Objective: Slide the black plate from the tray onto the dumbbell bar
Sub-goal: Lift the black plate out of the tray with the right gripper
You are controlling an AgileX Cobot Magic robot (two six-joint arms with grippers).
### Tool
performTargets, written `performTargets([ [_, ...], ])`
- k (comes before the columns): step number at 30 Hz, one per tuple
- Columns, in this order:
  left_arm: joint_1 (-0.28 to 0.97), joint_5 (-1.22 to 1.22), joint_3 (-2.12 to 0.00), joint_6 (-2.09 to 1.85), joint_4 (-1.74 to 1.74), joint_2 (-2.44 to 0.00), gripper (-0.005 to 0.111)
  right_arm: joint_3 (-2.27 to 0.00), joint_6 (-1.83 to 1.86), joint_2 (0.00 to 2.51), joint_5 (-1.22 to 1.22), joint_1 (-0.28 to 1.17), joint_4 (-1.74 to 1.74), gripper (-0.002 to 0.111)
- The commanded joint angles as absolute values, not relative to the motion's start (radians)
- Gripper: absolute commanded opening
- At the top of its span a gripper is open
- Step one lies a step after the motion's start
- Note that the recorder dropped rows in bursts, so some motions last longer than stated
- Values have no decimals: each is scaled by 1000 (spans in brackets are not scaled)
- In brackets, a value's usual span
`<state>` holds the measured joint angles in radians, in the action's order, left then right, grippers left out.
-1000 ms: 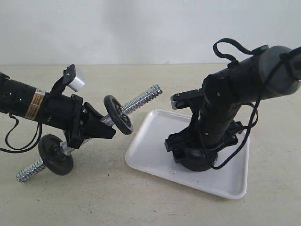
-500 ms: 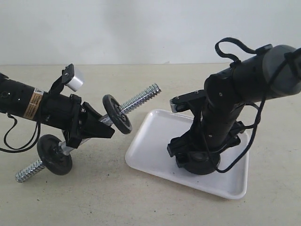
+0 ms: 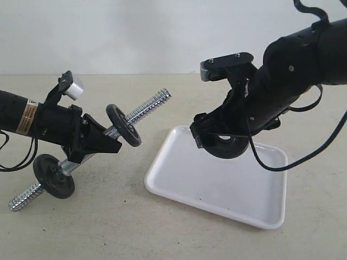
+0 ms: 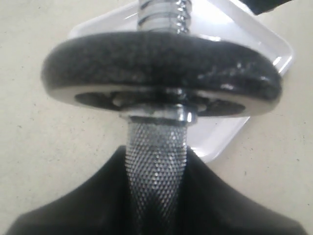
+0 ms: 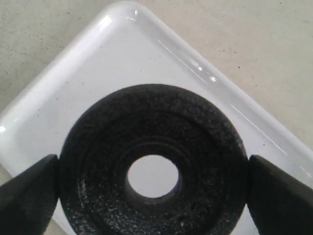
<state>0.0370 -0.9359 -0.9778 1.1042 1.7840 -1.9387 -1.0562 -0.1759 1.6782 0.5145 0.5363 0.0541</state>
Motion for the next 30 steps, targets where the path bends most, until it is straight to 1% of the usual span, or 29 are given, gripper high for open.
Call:
performTargets([
  [1, 4, -1189, -1000, 1111, 1744, -1892, 4, -1066, -159, 1638, 555, 530, 43, 1],
  [4, -4, -1221, -1000, 1111, 1744, -1892, 4, -1099, -44, 1638, 629, 526, -90, 1],
  [6, -13, -1221, -1000, 1111, 1744, -1892, 4, -1132, 99, 1638, 691, 509, -243, 1],
  [9, -39, -1221, -1000, 1137, 1744, -1892, 4, -1190, 331, 1638, 832, 439, -513, 1],
  [13, -80, -1221, -997, 1145, 1744, -1892, 4, -1237, 470, 1638, 972, 332, -707, 1],
  [16, -98, -1221, -971, 1155, 1744, -1892, 4, -1251, 537, 1638, 1055, 264, -824, 1],
  [20, -97, -1221, -940, 1109, 1744, -1892, 4, -1251, 623, 1638, 1107, 216, -958, 1],
  [26, -95, -1221, -921, 1090, 1744, -1892, 4, -1253, 730, 1650, 1188, 179, -1135, 1],
  [30, -95, -1221, -921, 1090, 1744, -1892, 4, -1285, 737, 1710, 1221, 177, -1200, 1],
])
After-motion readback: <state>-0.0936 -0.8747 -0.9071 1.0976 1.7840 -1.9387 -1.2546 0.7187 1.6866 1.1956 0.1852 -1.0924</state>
